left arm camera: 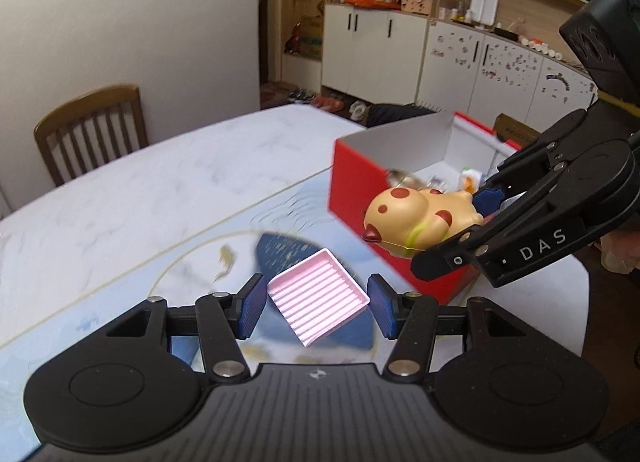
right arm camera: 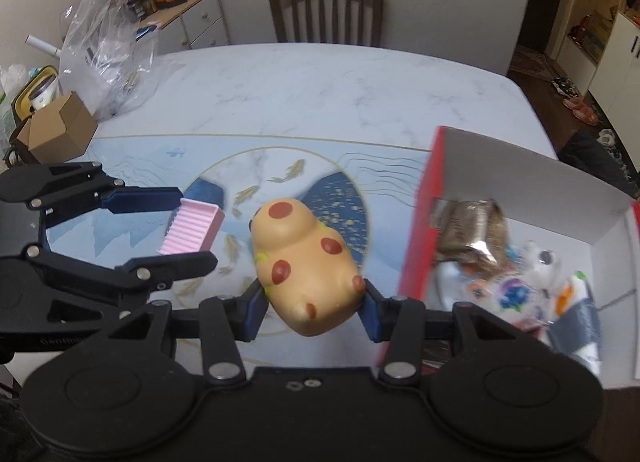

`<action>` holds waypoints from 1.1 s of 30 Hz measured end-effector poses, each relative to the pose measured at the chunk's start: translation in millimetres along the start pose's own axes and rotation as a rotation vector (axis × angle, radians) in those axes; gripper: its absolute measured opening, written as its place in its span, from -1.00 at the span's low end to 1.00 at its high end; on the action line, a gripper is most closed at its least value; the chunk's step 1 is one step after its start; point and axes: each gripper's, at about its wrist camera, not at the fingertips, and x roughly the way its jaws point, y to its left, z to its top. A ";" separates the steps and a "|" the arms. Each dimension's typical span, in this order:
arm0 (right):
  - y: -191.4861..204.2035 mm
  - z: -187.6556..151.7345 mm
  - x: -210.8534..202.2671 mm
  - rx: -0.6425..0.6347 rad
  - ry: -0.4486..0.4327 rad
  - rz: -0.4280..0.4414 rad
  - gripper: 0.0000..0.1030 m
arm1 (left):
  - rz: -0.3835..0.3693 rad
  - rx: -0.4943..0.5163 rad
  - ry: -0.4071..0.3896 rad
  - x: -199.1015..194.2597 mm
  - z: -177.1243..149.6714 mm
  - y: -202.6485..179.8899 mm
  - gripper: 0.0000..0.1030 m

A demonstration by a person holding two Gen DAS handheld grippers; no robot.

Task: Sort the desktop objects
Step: 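Carry the pink pad and yellow toy over the shoebox with both grippers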

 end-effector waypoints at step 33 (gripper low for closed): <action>-200.2 -38.6 -34.8 0.141 -0.059 -0.152 -0.10 | -0.096 0.212 0.035 102.9 88.1 -147.4 0.06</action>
